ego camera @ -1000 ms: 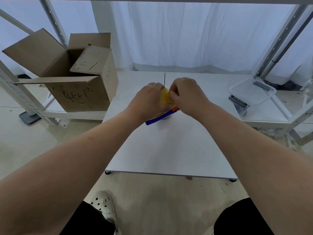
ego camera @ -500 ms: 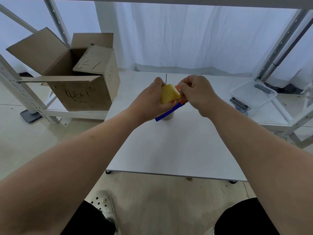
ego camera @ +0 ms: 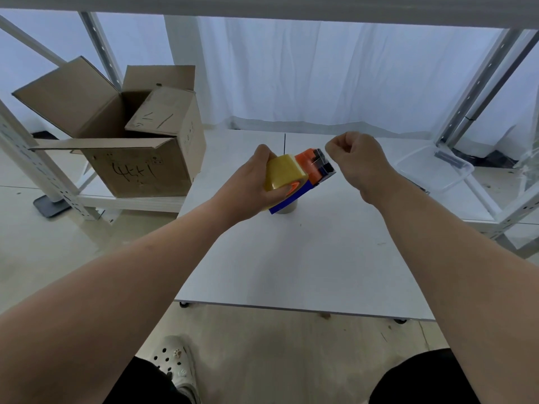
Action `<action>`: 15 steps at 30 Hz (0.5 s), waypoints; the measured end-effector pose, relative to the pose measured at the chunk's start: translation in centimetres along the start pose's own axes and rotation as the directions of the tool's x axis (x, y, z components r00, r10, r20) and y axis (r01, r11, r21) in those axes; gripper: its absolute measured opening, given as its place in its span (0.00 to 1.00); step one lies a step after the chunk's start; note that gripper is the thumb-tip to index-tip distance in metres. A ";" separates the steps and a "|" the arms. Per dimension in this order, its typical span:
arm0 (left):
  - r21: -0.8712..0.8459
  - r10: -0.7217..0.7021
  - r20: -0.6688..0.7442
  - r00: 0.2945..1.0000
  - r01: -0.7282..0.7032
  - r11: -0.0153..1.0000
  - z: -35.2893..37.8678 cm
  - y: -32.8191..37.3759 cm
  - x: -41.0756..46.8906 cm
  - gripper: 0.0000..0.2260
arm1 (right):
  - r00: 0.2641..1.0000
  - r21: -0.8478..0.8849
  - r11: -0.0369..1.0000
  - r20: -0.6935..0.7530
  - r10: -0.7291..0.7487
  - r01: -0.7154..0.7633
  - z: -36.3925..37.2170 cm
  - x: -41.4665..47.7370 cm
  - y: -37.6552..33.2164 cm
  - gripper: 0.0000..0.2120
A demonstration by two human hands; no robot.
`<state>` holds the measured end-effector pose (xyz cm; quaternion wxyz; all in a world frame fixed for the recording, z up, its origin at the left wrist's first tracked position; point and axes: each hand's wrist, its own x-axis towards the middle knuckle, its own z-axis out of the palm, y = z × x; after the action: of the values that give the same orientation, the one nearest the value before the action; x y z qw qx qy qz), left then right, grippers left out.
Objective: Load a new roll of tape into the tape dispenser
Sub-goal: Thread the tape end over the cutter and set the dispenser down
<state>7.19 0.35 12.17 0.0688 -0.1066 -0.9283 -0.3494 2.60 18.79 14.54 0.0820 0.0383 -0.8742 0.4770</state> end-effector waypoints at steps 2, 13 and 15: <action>-0.005 0.006 -0.010 1.000 -0.006 1.000 0.0 -0.1 0.1 0.24 | 0.998 0.061 0.997 0.026 0.048 -0.050 -0.2 -0.1 0.1 0.08; -0.118 -0.167 0.158 0.973 0.187 0.975 2.0 -0.7 0.6 0.29 | 0.957 0.198 0.952 0.223 0.187 -0.232 0.3 -0.3 1.6 0.09; -0.126 -0.207 0.242 0.948 0.242 0.962 2.5 -1.1 0.7 0.26 | 0.955 0.131 0.968 0.238 0.179 -0.214 0.6 -0.3 2.1 0.07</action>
<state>6.16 1.33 9.77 -0.0863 -0.0440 -0.9064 -0.4112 2.54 19.37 12.43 -0.0683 0.0107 -0.8374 0.5423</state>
